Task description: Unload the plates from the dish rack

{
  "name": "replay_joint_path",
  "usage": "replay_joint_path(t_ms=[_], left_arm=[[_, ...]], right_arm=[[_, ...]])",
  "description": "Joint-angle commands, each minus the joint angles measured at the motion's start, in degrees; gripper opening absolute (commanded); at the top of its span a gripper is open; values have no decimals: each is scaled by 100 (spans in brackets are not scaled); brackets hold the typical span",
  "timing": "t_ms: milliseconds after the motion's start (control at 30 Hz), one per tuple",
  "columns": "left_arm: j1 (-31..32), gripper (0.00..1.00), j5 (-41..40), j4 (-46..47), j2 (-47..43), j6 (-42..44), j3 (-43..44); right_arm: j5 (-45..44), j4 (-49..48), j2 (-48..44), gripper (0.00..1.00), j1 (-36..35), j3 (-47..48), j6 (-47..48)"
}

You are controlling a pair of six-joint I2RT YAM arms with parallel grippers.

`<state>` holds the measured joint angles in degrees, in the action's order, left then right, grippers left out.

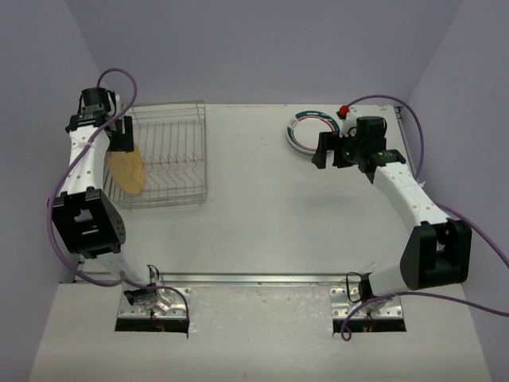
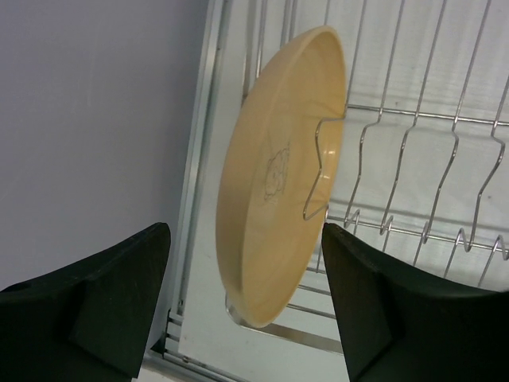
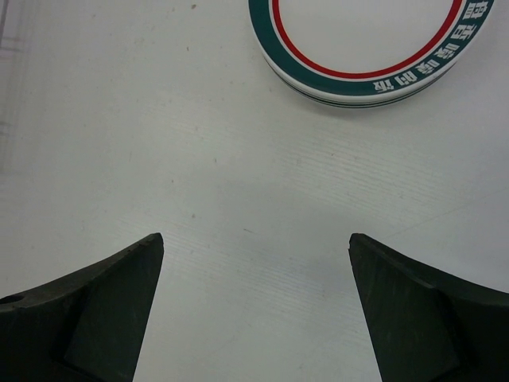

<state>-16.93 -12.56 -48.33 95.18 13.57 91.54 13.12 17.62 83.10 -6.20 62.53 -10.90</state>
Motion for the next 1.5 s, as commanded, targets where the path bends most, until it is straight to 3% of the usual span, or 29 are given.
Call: replay_joint_path(t_ms=[0,267,500,633,1133,1467], left_arm=[[-92,75,771,-152,286,-95,410],[-228,69,1223,-374,631,-232,642],[-259,54,1896,-422,520,-187,711],[-267,46,1872,-371,511,-162,518],[-264,39,1301,193,385,-203,-262],[-236,18,704,438,131,-241,-251]], right_arm=[[59,-268,-347,99,-4,-76,60],[147,-248,-356,99,-4,-160,11],[174,-311,-356,99,-4,-232,-28],[208,-294,-330,99,-13,-181,-70],[256,-233,-295,99,-4,-75,-106],[332,-224,-286,99,-4,-57,-167]])
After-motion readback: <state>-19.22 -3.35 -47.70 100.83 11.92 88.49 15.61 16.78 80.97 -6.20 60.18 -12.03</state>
